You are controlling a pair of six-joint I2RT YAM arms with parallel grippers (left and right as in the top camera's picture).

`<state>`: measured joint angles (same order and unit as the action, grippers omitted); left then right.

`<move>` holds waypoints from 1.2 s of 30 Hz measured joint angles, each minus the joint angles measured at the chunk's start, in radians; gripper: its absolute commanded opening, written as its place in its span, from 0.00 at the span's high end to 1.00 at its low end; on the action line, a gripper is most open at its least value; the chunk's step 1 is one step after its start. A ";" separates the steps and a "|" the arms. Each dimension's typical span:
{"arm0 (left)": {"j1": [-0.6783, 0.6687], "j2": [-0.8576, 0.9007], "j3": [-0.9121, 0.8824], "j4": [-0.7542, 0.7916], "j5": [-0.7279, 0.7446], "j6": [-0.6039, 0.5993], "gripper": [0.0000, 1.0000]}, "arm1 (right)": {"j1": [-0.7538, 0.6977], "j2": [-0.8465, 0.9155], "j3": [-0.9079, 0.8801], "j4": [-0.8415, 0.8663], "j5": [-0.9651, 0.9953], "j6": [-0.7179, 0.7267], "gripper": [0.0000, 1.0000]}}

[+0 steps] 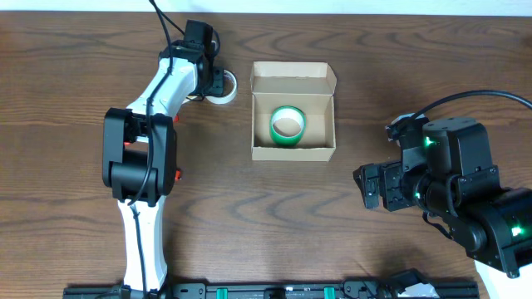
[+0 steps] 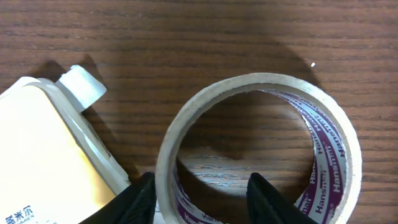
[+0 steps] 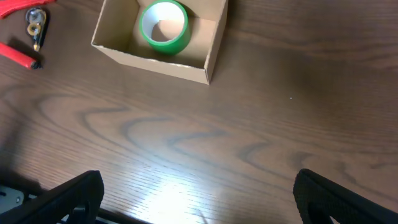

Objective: Pack container
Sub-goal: 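Grasp the white masking tape roll rim with the left gripper, then carry the white tape into the box beside the green tape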

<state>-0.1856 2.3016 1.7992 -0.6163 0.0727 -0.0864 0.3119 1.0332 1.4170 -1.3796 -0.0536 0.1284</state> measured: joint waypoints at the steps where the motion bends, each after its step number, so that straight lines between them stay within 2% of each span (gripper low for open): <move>1: -0.001 0.001 0.000 0.000 0.000 0.000 0.57 | 0.000 0.000 0.000 0.000 0.000 0.000 0.01; 16: -0.003 0.021 0.000 -0.002 0.000 0.000 0.60 | 0.000 0.000 0.000 0.000 0.000 0.000 0.01; 19: -0.003 0.024 0.000 -0.003 -0.002 0.000 0.64 | 0.000 0.000 0.000 0.000 0.000 0.000 0.01; 28: -0.003 0.024 0.002 -0.026 -0.002 -0.018 0.94 | 0.000 0.000 0.000 0.000 0.000 0.000 0.01; 36: -0.006 0.032 0.174 -0.271 -0.006 -0.023 0.94 | 0.000 0.000 0.000 0.000 0.000 0.000 0.01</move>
<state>-0.1913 2.3337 1.9736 -0.8875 0.0669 -0.1089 0.3119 1.0332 1.4170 -1.3796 -0.0532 0.1284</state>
